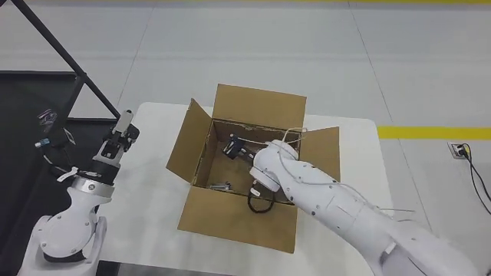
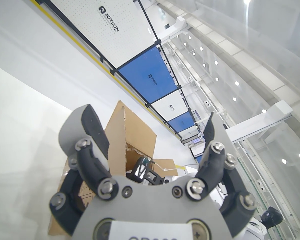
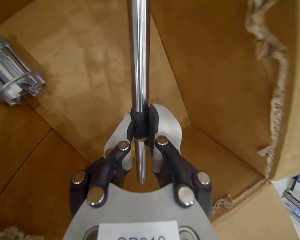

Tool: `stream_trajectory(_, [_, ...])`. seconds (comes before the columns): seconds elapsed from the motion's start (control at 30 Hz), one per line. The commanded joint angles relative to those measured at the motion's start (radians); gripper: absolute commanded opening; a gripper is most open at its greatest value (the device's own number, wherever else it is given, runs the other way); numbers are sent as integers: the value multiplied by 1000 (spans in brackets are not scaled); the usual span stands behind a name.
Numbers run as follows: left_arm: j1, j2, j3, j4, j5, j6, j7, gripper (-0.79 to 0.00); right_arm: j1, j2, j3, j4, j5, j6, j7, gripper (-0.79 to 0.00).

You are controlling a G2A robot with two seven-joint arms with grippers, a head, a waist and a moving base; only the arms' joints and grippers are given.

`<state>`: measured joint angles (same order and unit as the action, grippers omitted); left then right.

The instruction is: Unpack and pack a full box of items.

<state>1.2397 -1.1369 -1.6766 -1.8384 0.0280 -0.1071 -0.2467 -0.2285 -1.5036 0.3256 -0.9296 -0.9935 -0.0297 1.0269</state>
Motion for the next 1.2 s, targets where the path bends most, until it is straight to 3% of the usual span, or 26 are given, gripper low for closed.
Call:
stream_trajectory(0.0, [-10,0,6,7,2,1,-9,0,9,-34,-10,76,15,-6,-6,-785])
stream_trajectory(0.3, [-40,0,28,32,2,-5,-35,0,35,-165,-39,327,49,-43,-37,-785])
stream_trajectory(0.33, [-40,0,28,34,1,-7,-36,0,39,-176,-38,349,52,-47,-42,-594])
stream_trajectory(0.4, [-40,-1,29,35,-1,-8,-34,0,45,-196,-37,390,56,-56,-53,-486])
stream_trajectory(0.53, [-40,-2,34,25,-4,-5,-29,0,54,-225,-28,455,65,-71,-74,-394])
stream_trajectory(0.57, [-40,-2,36,21,-4,-4,-26,0,57,-231,-25,468,67,-76,-79,-305])
stream_trajectory(0.63, [-40,-2,39,12,3,-5,-29,0,62,-241,-18,490,69,-82,-94,-231])
stream_trajectory(0.83, [-43,1,33,34,8,8,-63,0,71,-251,7,483,66,-48,-150,-12])
stream_trajectory(1.0, [-50,7,30,60,18,1,-155,0,65,-232,51,385,59,65,-192,0])
stream_trajectory(1.17, [-68,14,46,83,23,-17,-256,0,14,-170,131,171,18,217,-211,0])
